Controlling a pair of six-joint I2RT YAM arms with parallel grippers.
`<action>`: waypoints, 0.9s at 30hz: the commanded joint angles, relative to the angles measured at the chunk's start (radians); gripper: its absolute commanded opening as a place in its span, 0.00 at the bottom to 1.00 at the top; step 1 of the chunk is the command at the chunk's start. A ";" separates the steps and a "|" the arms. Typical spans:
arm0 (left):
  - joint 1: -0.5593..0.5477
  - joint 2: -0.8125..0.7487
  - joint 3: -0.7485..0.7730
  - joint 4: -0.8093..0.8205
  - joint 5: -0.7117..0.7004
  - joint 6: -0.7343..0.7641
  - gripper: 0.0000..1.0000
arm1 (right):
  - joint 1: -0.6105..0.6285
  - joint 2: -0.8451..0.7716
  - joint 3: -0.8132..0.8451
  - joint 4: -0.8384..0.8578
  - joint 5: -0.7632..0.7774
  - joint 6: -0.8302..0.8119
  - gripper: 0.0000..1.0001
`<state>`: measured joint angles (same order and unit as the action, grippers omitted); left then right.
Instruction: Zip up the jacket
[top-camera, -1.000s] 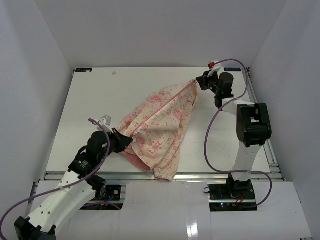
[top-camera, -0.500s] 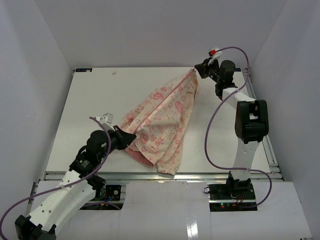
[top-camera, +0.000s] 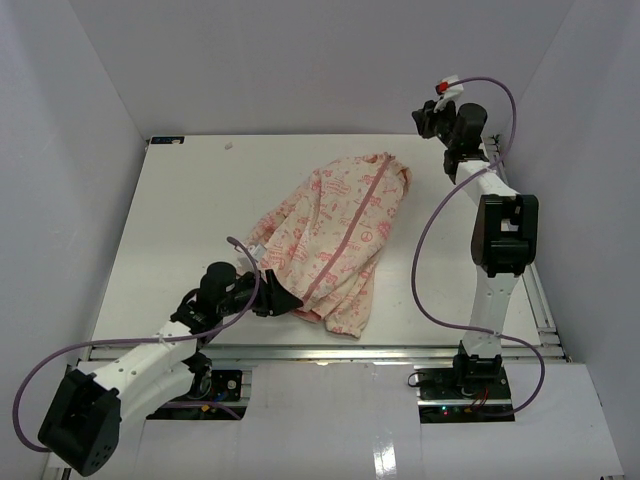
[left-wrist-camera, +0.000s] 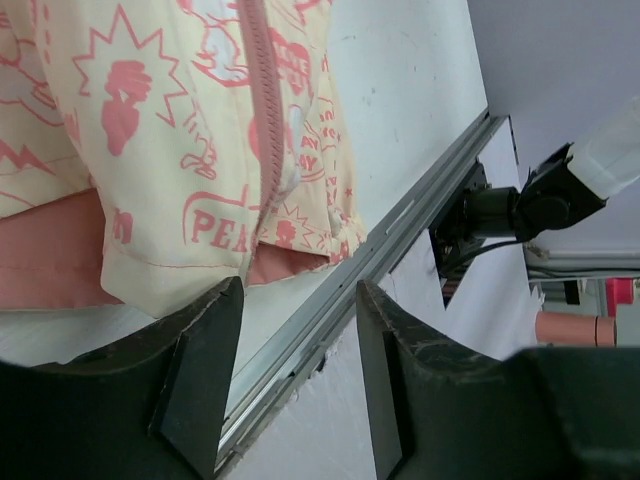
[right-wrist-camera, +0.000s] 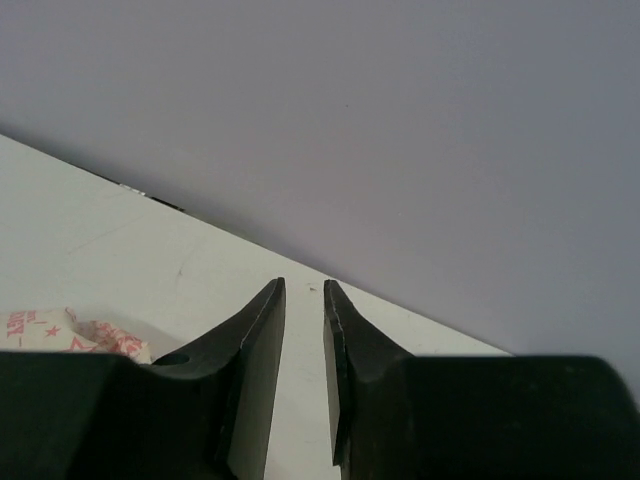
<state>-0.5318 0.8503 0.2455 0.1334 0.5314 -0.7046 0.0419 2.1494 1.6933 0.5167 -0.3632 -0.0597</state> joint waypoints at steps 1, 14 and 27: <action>-0.002 -0.032 0.028 0.059 0.007 0.032 0.69 | 0.012 -0.069 -0.048 -0.057 0.000 0.043 0.38; 0.002 0.227 0.240 0.093 -0.269 0.081 0.71 | 0.173 -0.450 -0.443 -0.285 0.161 0.315 0.48; 0.067 0.402 0.252 0.126 -0.499 0.104 0.75 | 0.470 -0.754 -0.615 -0.671 0.570 0.334 0.83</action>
<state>-0.5063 1.2689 0.5342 0.2362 0.1509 -0.6094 0.4577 1.4830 1.1123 0.0141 0.0352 0.2325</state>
